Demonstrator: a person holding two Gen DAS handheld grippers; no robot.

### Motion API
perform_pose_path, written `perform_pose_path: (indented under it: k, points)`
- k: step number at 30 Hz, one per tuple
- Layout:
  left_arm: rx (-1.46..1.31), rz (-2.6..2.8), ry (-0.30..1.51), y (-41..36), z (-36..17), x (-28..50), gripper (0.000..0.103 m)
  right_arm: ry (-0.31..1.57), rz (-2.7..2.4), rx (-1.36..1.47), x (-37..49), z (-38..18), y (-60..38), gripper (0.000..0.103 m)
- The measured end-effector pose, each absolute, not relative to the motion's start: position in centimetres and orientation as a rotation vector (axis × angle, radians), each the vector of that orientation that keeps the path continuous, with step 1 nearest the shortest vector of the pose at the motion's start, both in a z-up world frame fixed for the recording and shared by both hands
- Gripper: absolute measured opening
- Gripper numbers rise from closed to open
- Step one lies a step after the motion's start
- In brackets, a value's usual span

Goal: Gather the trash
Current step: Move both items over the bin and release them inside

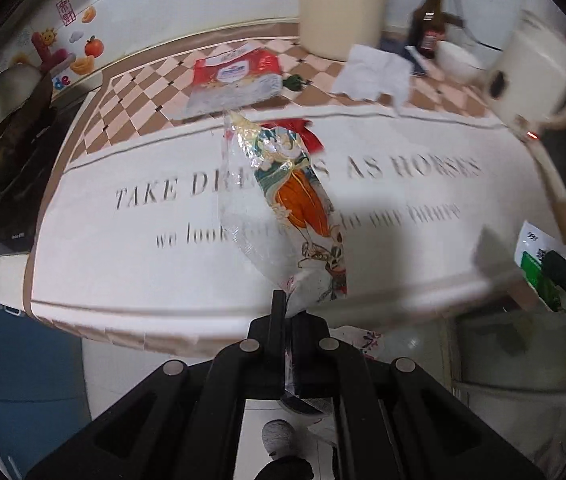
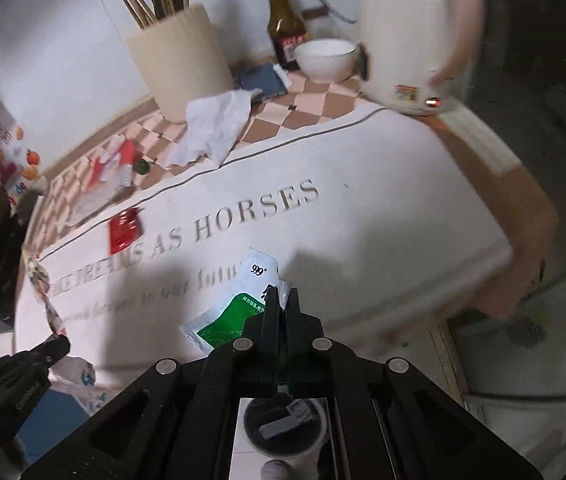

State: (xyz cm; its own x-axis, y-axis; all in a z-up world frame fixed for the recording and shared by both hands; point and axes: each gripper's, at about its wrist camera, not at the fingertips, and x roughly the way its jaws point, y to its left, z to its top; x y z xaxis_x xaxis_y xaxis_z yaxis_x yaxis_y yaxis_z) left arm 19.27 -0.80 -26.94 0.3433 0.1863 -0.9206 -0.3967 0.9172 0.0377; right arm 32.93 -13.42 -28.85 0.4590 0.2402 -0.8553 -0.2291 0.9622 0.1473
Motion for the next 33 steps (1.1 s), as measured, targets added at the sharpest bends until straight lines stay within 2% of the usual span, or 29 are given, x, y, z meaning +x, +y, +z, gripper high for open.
perform_pose_path:
  k: [6, 13, 19, 26, 30, 33]
  points:
    - [-0.226, 0.264, 1.242, -2.5, -30.8, 13.3, 0.000, 1.100, 0.254, 0.052, 24.0, -29.4, -16.2, 0.002]
    - [-0.280, 0.204, 1.461, -4.7, -42.2, 9.1, 0.000, 1.295, 0.191, 0.048, 16.6, -39.4, -18.4, 0.002]
    - [-0.380, 0.232, 1.603, -4.0, -55.0, 8.3, 0.000, 1.441, 0.159, 0.043, 14.3, -51.6, -19.9, 0.002]
    - [-0.529, 0.242, 1.710, -2.9, -73.4, 9.9, 0.000, 1.556, 0.151, 0.107, 15.2, -68.0, -21.5, 0.002]
    - [-0.582, 0.255, 1.738, -3.1, -81.1, 10.6, 0.000, 1.626, 0.146, 0.160, 16.0, -78.2, -22.4, 0.002]
    - [-0.610, 0.253, 1.747, -2.9, -84.7, 11.5, 0.000, 1.640, 0.161, 0.130, 16.6, -83.1, -22.0, 0.002]
